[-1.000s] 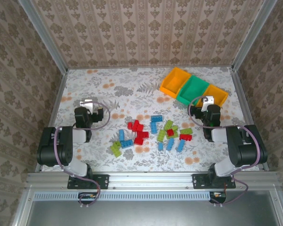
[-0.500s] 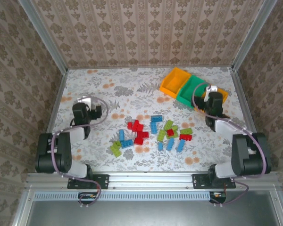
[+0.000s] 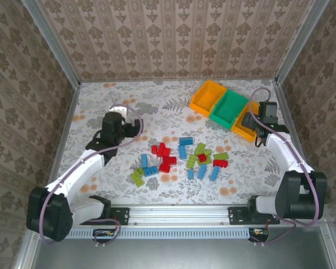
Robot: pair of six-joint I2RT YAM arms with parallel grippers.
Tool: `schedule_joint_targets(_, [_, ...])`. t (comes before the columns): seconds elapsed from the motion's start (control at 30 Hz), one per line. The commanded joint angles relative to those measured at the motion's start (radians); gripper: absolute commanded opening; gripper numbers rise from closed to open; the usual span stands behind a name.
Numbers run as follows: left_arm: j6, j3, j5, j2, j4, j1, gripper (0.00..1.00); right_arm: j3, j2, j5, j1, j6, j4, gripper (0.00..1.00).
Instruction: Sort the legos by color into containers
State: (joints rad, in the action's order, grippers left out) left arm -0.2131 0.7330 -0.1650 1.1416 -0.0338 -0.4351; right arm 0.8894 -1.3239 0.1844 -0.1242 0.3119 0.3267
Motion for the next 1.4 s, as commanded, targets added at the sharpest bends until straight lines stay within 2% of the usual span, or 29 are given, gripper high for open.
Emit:
schedule_joint_targets(0.0, [-0.009,-0.012,-0.028,-0.019,-0.069,-0.064,1.00,0.023,-0.024,0.021,-0.032,0.038,0.125,0.86])
schedule_joint_targets(0.17, [-0.021,-0.060,-0.050,-0.073,-0.093,-0.090,1.00,0.039,-0.082,-0.029,-0.059,0.041,0.115,0.81])
schedule_joint_targets(0.27, [-0.048,-0.108,-0.043,-0.114,-0.104,-0.094,1.00,0.074,-0.158,-0.068,-0.071,0.035,0.111,0.74])
schedule_joint_targets(0.5, [-0.101,-0.189,-0.060,-0.206,-0.130,-0.098,1.00,0.174,-0.305,-0.062,-0.069,-0.004,0.133,0.56])
schedule_joint_targets(0.7, [-0.114,-0.215,-0.087,-0.253,-0.123,-0.098,1.00,0.189,-0.307,-0.056,-0.034,-0.039,0.094,0.25])
schedule_joint_targets(0.83, [-0.124,-0.215,-0.082,-0.250,-0.127,-0.098,1.00,0.194,-0.307,-0.028,0.036,-0.084,0.077,0.12])
schedule_joint_targets(0.97, [-0.129,-0.213,-0.077,-0.248,-0.136,-0.099,1.00,0.188,-0.292,-0.031,0.099,-0.090,0.047,0.10])
schedule_joint_targets(1.37, [-0.153,-0.215,-0.058,-0.248,-0.159,-0.103,1.00,0.265,-0.332,-0.077,0.266,-0.117,0.011,0.13])
